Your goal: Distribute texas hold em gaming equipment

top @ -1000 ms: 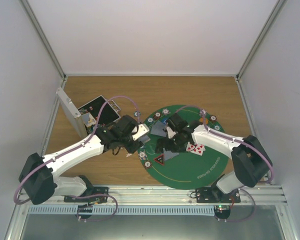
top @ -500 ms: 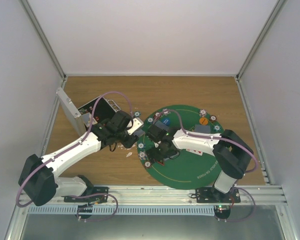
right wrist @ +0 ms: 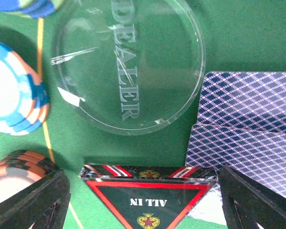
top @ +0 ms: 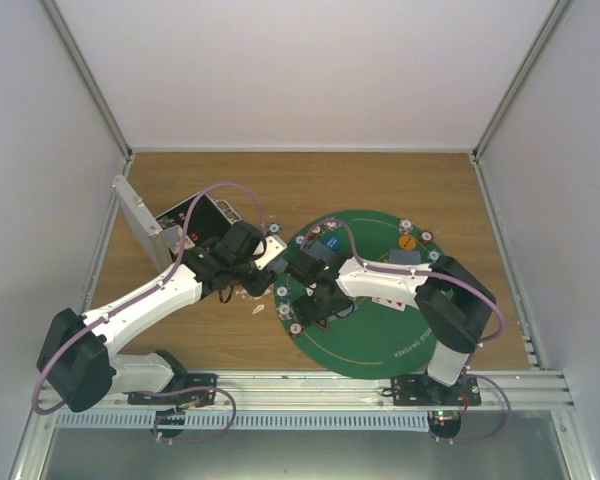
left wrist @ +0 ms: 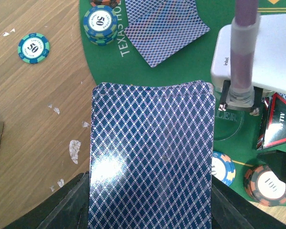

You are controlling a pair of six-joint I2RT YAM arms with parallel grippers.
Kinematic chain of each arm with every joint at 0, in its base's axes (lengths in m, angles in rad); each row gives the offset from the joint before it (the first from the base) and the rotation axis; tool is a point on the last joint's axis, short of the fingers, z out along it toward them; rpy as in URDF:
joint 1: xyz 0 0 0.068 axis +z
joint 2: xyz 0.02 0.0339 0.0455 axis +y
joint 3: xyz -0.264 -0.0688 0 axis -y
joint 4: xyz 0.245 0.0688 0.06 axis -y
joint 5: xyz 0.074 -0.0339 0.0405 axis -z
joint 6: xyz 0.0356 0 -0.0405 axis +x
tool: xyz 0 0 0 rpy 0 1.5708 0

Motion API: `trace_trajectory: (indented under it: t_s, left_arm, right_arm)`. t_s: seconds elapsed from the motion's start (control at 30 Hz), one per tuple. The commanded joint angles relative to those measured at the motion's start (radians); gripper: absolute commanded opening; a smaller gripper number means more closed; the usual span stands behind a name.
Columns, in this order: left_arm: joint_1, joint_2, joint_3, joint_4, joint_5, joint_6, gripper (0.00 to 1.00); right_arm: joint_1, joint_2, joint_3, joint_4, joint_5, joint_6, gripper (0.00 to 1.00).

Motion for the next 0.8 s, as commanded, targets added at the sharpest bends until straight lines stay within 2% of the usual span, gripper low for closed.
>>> trace_trajectory:
  t_s: [0.0,0.33,0.57,0.77]
  left_arm:
    - [0.005,-0.017,0.007,0.05,-0.002,-0.002,0.57]
    - [0.005,-0.017,0.004,0.056,0.002,-0.002,0.57]
    - [0.005,-0.019,0.0,0.058,0.002,-0.002,0.57]
    - [0.005,-0.023,0.001,0.057,-0.001,-0.002,0.57]
  right_arm:
    - [0.02,0.036,0.016,-0.029,0.025,-0.015,0.84]
    - [0.022,0.038,0.017,-0.037,0.024,-0.014,0.8]
    - [0.022,0.027,0.017,-0.044,0.036,0.004,0.68]
    - [0.021,-0.023,0.035,-0.081,0.082,0.042,0.63]
